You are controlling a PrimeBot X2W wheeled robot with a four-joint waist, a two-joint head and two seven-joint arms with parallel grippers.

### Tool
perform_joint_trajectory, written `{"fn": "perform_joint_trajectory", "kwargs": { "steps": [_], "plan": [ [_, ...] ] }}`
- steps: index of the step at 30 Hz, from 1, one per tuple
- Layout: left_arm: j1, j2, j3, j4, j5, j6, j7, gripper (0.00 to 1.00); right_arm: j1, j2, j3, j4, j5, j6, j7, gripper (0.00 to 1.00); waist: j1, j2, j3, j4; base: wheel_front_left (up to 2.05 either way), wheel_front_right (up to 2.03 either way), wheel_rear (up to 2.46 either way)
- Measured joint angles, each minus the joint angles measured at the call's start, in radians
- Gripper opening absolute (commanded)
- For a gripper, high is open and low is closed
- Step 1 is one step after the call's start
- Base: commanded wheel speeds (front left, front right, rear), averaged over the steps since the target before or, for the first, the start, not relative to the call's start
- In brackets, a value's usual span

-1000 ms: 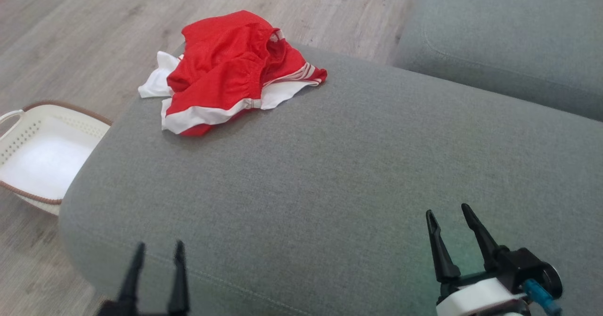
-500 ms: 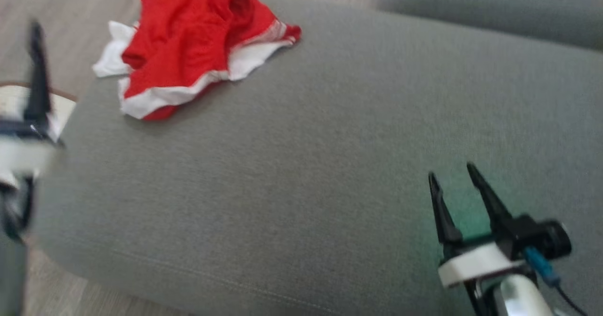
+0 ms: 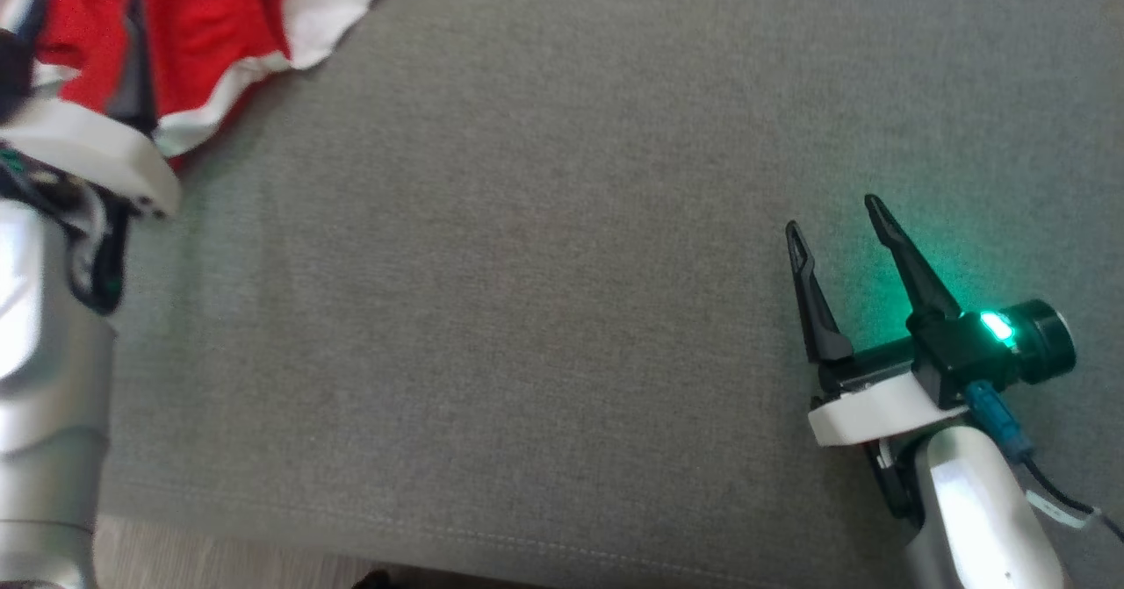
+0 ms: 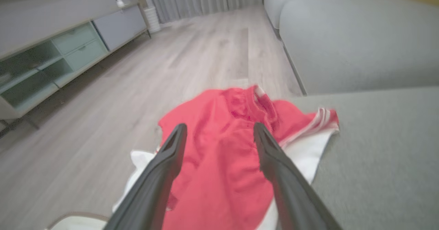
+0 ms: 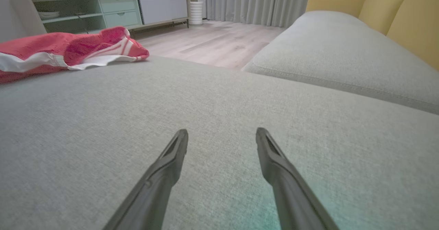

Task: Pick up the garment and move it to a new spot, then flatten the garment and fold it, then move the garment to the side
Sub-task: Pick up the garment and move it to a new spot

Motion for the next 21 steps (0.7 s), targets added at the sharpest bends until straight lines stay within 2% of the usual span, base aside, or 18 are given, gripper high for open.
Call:
{"fn": "perform_joint_trajectory", "kwargs": {
  "steps": [9,19,20,21],
  "plan": [
    [-0.036,-0.032,-0.084,0.277,-0.013,-0.01,-0.017,1.0,-0.005,-0.001,-0.024,-0.062,-0.041,0.0,0.035,1.0,-0.0003,0.0,0.081,-0.02,0.0,0.0,0.0],
    [-0.125,-0.053,-0.144,0.437,-0.03,-0.011,-0.044,1.0,-0.006,-0.001,-0.018,-0.095,-0.051,0.0,0.051,1.0,-0.0003,0.0,0.107,-0.029,0.0,0.0,0.0],
    [-0.131,-0.054,-0.151,0.445,-0.042,-0.011,-0.043,0.91,-0.006,-0.001,-0.018,-0.096,-0.051,0.0,0.051,1.0,-0.0003,0.0001,0.107,-0.03,0.0,0.0,0.0],
    [-0.138,-0.054,-0.165,0.455,-0.05,-0.011,-0.042,0.58,-0.006,-0.001,-0.019,-0.096,-0.051,0.0,0.051,1.0,-0.0003,0.0,0.107,-0.031,0.0,0.0,0.0]
  ]
}}
